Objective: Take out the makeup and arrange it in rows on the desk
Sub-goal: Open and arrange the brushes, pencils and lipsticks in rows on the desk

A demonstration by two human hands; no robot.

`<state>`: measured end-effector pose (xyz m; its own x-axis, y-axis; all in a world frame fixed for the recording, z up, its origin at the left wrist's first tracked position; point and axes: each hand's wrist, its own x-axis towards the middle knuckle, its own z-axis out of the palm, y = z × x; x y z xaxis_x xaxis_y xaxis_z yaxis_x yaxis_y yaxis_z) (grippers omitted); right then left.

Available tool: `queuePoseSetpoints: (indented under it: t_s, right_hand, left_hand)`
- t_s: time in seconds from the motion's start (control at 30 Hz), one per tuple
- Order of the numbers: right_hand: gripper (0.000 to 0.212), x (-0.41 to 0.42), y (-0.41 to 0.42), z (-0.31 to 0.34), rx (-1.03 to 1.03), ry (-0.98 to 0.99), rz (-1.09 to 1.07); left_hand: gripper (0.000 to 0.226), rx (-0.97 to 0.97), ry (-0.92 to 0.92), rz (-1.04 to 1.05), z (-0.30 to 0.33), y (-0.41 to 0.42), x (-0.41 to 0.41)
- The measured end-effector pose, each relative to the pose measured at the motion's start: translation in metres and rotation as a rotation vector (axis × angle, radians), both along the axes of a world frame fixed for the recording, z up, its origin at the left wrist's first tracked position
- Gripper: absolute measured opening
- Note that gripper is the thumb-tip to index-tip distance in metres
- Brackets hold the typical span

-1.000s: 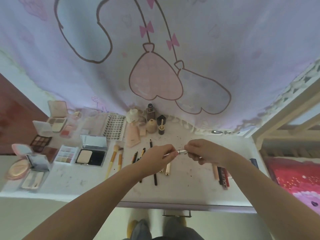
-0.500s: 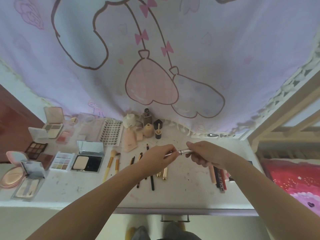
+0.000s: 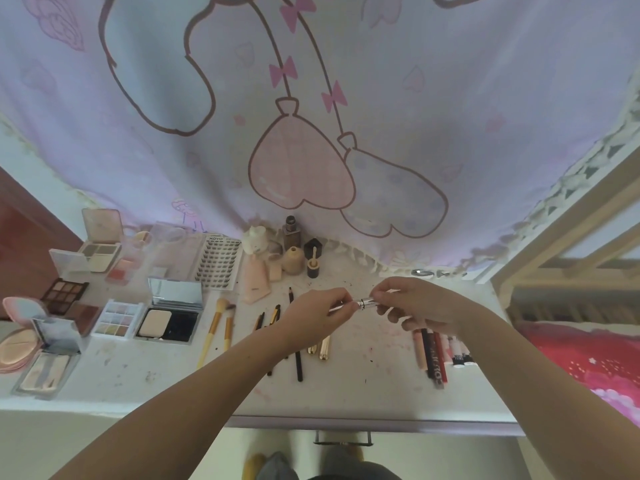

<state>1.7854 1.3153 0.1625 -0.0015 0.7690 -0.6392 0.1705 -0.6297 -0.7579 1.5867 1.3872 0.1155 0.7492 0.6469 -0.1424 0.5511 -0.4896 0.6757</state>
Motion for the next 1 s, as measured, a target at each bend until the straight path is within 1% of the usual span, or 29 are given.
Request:
queuePoseSetpoints:
  t_s: [0.07, 0.1, 0.2, 0.23, 0.33, 0.37, 0.43, 0.53, 0.63, 0.77, 0.83, 0.9, 0.93, 1.0]
  right_hand:
    - [0.035, -0.001, 0.001, -0.002, -0.018, -0.044, -0.029]
    - [0.036, -0.002, 0.001, -0.003, -0.01, -0.051, -0.031]
    - [0.021, 0.001, 0.0, -0.002, 0.021, 0.012, -0.013]
    - [0.019, 0.001, -0.001, -0.001, 0.009, 0.031, -0.013]
    - [0.037, -0.001, -0.001, -0.001, -0.039, 0.0, -0.01]
    - [0.039, -0.002, -0.001, -0.002, -0.034, -0.031, 0.006]
    - [0.031, -0.002, -0.002, -0.004, 0.002, -0.076, 0.04]
    - [0.016, 0.008, -0.004, -0.002, 0.018, -0.054, -0.002]
    - [0.013, 0.019, -0.006, -0.001, -0.012, -0.073, -0.032]
    - [0.01, 0.021, -0.011, -0.01, -0.084, -0.098, -0.006]
    - [0.008, 0.026, -0.015, -0.016, -0.109, -0.12, -0.035]
    - [0.007, 0.036, -0.021, -0.022, -0.115, -0.147, -0.114]
    - [0.008, 0.04, -0.024, -0.025, -0.115, -0.126, -0.18]
    - [0.015, 0.044, -0.03, -0.034, -0.115, -0.016, -0.309]
  left_hand:
    - [0.024, -0.002, -0.008, -0.001, 0.0, 0.0, 0.001]
    - [0.024, 0.002, -0.01, 0.001, -0.001, 0.001, 0.001]
    - [0.025, 0.01, -0.007, 0.002, -0.003, 0.002, 0.002]
    - [0.025, 0.005, -0.002, 0.0, -0.004, 0.002, 0.001]
    - [0.025, 0.009, 0.019, -0.017, -0.006, 0.002, 0.0]
    - [0.025, 0.008, 0.018, -0.024, -0.006, 0.002, 0.0]
    - [0.027, 0.0, 0.016, -0.033, -0.006, 0.002, -0.001]
    - [0.03, -0.056, 0.008, -0.01, -0.007, 0.005, -0.006]
    - [0.027, -0.07, 0.047, -0.018, -0.011, 0.008, -0.013]
    - [0.02, -0.054, 0.151, -0.106, -0.024, 0.007, -0.015]
    - [0.018, -0.01, 0.227, -0.114, -0.032, 0.013, -0.021]
    - [0.016, -0.015, 0.278, -0.035, -0.041, 0.02, -0.032]
    - [0.014, -0.046, 0.281, 0.019, -0.047, 0.023, -0.037]
    - [0.009, -0.163, 0.246, 0.1, -0.053, 0.021, -0.037]
